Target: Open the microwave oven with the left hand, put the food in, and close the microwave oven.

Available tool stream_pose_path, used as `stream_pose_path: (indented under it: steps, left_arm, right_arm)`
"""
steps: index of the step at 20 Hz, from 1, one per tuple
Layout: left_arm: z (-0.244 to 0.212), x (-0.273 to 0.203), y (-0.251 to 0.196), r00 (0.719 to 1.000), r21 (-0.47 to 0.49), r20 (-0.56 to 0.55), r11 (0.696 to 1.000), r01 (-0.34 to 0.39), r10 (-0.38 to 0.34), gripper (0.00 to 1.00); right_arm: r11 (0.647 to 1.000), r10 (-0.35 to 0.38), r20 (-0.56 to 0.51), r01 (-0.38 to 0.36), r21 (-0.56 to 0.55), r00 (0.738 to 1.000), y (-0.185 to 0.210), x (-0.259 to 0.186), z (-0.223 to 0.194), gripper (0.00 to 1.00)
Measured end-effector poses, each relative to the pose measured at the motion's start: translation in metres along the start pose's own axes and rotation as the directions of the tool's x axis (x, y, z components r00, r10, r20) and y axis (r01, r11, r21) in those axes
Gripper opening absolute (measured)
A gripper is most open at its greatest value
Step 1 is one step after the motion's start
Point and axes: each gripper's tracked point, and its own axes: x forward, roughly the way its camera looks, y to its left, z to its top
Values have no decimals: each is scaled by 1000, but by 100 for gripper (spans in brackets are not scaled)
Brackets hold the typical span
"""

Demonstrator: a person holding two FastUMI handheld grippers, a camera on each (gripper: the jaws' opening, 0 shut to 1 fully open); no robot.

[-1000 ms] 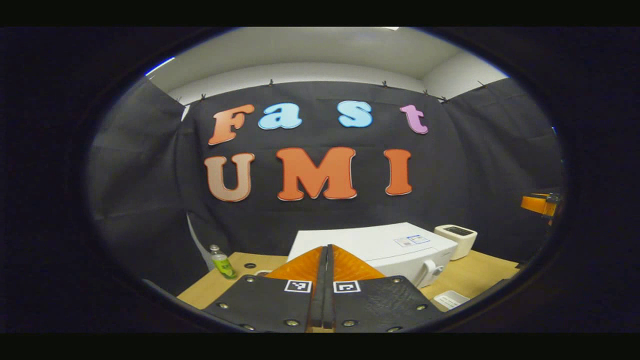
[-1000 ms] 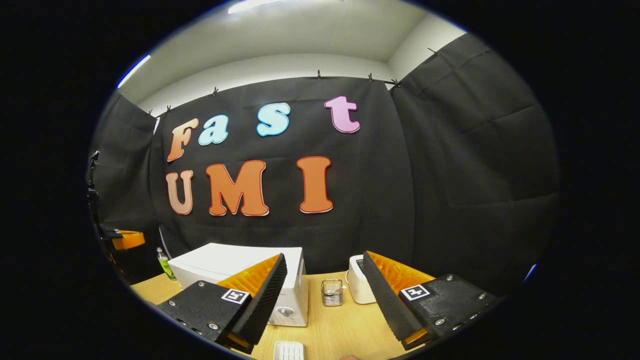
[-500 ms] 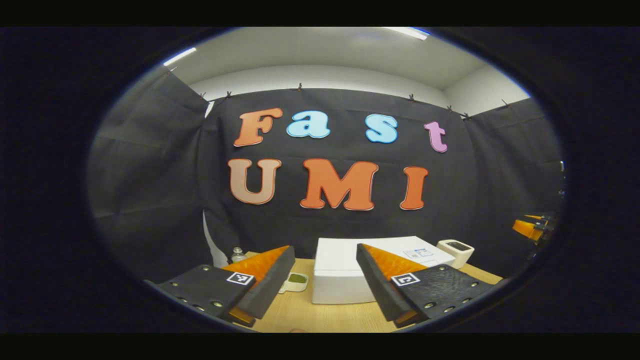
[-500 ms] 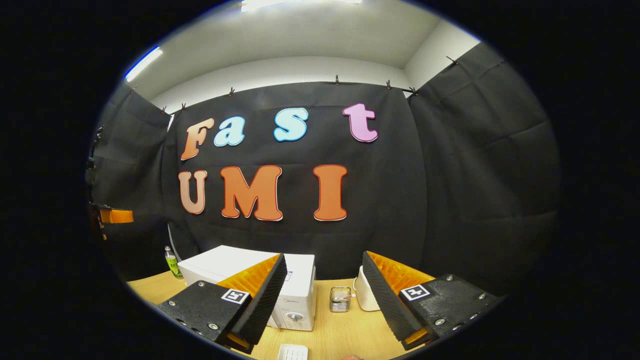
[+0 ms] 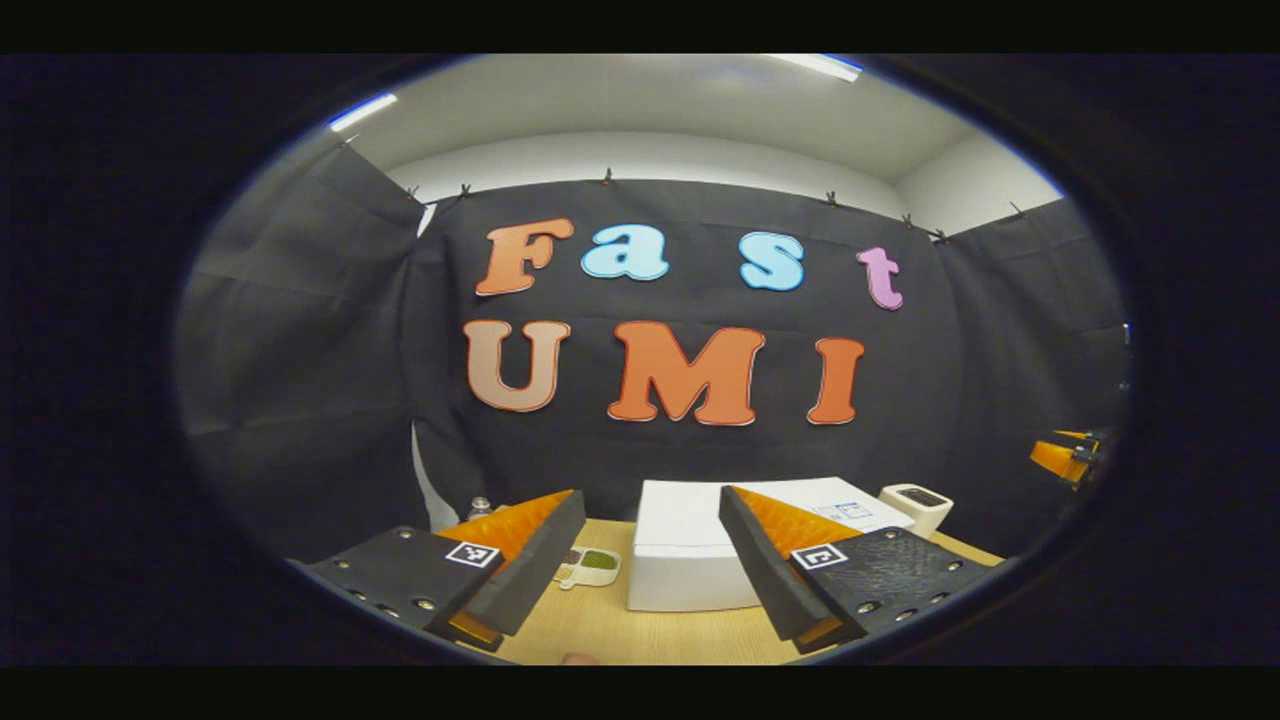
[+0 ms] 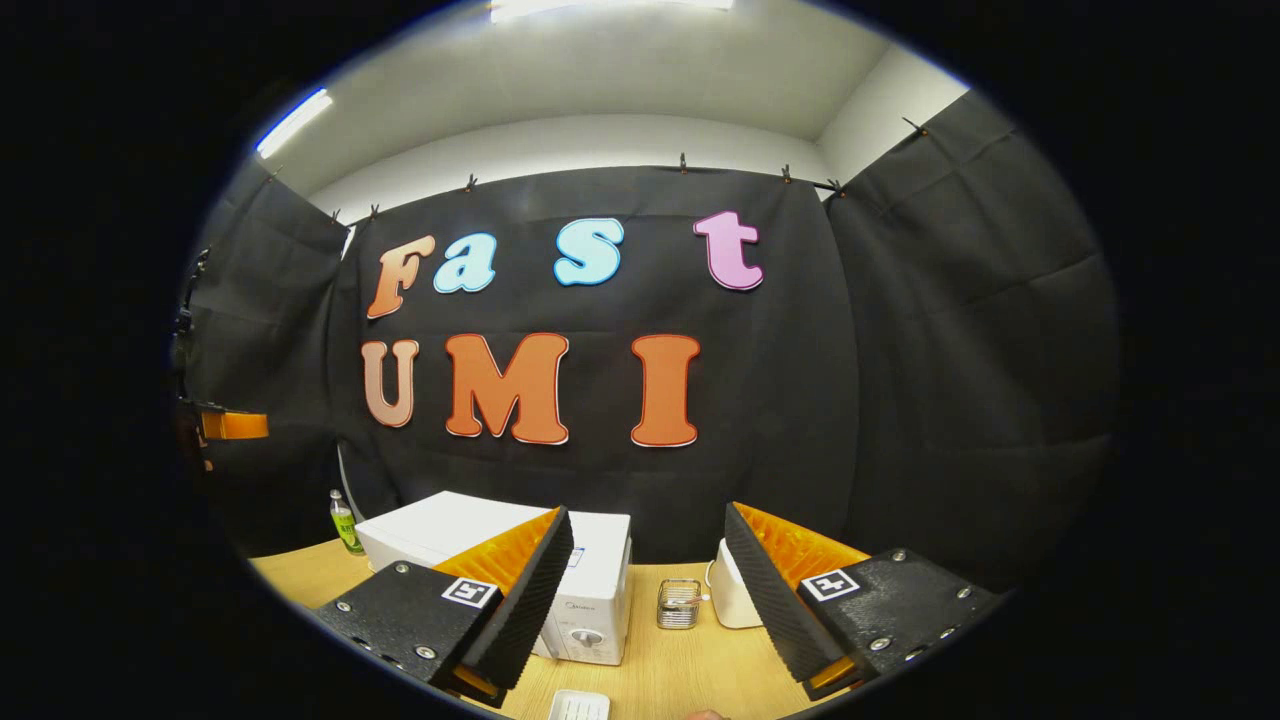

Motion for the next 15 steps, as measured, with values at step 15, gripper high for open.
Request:
stream_pose_path:
  steps: [15]
  left_arm:
    - [-1,6,-11,1000,27,8,999,-19,18,92]
  right_arm:
    - [1000,26,13,-26,-11,1000,-3,4,-2,95]
